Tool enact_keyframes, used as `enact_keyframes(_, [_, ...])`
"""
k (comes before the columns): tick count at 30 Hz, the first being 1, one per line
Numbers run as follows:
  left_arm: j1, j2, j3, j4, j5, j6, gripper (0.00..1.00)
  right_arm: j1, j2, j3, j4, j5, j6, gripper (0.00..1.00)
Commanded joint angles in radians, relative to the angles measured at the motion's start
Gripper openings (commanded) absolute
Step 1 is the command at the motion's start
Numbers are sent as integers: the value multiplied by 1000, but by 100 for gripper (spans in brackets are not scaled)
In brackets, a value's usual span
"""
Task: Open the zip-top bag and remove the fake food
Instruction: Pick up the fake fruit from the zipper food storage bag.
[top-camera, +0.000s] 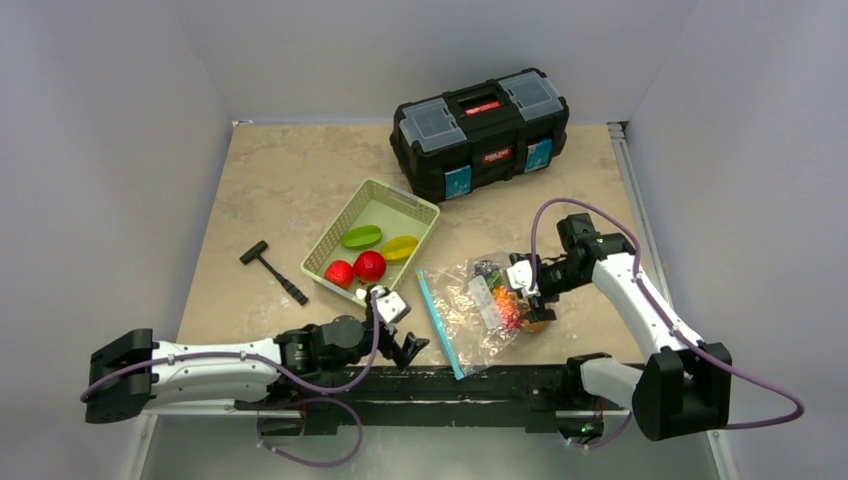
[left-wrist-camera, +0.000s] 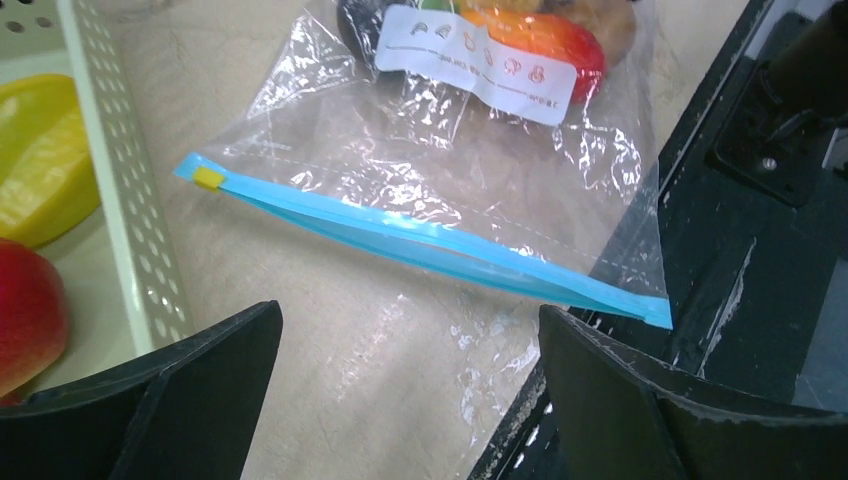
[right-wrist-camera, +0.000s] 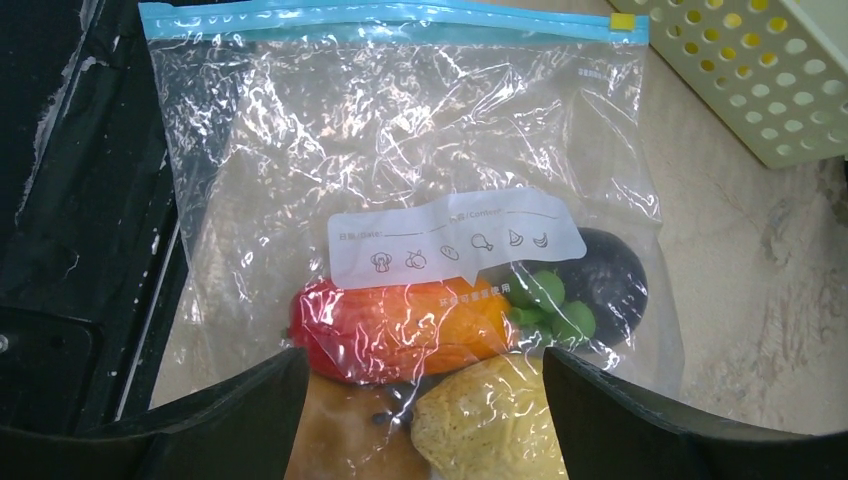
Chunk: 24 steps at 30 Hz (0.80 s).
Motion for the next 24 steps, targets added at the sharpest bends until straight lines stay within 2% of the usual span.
enact_keyframes(1, [-1,-89,37,-53,-86,-38,100,5,-9,22,-29,-37,-36,87])
enact_keyframes(6, [39,-213,132,-275,-45,-50,100,12,-43,9,12,-11,-13,94])
enact_keyframes(10, [217,-269,296,-489,120,-54,98,27,-31,30,12,-3,-26,97])
enact_keyframes(13, [271,-267,389,-554,176,-5,97,52,-26,46,25,-2,-14,98])
enact_keyframes(15, [273,-246,411,-574,193,20,93,91,-35,38,62,25,24,97])
enact_keyframes(18, [273,-216,361,-552,221,-6,83,178,-55,-8,152,105,107,94])
enact_keyframes(24, [272,-201,164,-343,292,-84,66,211,-33,-56,217,200,141,82])
